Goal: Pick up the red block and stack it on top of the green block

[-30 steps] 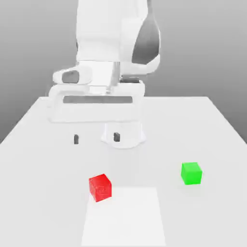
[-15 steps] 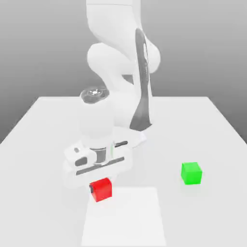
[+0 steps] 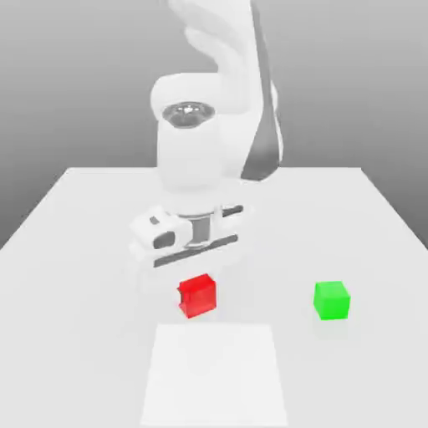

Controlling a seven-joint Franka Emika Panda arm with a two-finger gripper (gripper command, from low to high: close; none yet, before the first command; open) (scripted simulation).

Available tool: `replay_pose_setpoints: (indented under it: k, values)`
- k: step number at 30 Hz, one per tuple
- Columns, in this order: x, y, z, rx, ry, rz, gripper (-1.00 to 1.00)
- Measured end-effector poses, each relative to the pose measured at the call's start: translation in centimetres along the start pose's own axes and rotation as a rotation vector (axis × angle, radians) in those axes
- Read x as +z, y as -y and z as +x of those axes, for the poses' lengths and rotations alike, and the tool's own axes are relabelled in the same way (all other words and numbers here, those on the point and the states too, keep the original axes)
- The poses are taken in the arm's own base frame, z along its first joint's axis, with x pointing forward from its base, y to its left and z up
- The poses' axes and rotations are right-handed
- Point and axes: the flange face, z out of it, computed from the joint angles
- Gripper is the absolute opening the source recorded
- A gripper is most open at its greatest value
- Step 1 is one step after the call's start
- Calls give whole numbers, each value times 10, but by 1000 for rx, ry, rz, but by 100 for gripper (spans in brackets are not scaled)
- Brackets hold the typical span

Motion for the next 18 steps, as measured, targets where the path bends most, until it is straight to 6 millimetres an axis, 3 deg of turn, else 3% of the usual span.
replay_pose_setpoints:
  k: [4, 9, 11, 18]
  values:
    - [-10, 77, -31, -117, 1, 2, -100]
    - [-19, 157, -96, -263, 4, -4, -100]
    - [-16, 171, -111, -292, 2, -10, -100]
    - [26, 176, -114, -301, -4, -16, -100]
